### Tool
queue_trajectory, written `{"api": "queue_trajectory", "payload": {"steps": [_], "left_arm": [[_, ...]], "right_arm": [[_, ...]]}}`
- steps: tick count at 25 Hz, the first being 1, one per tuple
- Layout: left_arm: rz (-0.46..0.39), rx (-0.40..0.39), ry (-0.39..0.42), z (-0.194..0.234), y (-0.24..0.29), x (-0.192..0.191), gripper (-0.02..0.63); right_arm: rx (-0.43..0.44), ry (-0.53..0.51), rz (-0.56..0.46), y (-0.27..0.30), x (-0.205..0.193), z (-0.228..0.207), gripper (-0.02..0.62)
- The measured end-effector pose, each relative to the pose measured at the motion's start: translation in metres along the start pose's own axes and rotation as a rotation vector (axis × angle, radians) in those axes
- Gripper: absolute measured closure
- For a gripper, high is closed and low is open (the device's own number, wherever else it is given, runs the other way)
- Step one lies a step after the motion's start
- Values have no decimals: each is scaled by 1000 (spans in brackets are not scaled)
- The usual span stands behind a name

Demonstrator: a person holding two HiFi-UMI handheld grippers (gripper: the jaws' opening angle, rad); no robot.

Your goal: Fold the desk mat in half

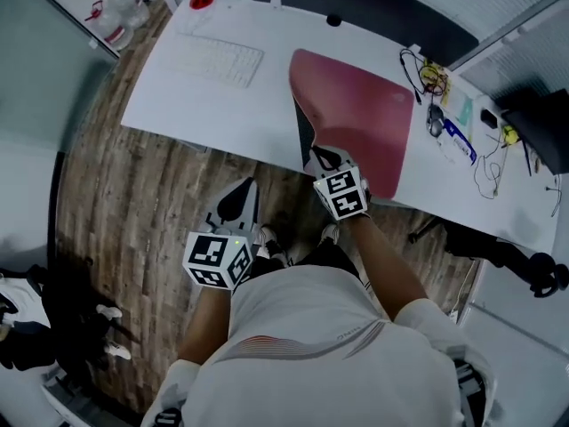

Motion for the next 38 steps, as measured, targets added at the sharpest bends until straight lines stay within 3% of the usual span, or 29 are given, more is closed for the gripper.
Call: {"api": "queue_trajectory", "payload": {"steps": [10, 20, 23, 27, 31, 38], "left_arm": [[27, -187, 63, -89, 61, 2, 594], [26, -314, 88, -152, 96, 0, 594], [31, -326, 93, -160, 96, -3, 594], [33, -334, 97, -168, 101, -6, 593], [17, -331, 107, -171, 102, 1, 593], [-71, -300, 144, -162, 101, 33, 594]], "right_arm": [[-160, 122, 13, -82, -52, -77, 535], [-309, 291, 148, -151, -154, -120, 535], [-330, 353, 194, -167, -185, -123, 534], [-290, 432, 230, -172, -203, -123, 504], [-321, 421, 161, -184, -176, -134, 459], [-376, 307, -237, -223, -25, -165, 543]]}}
Point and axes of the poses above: the fingertips, and each gripper's own axes: y forward along the fingers, z to its left, x out of its top, the point moved 2 cm from there along -y, backward along the fingers, and after that the axes turned 11 degrees about -z, right-handed, at the moved point
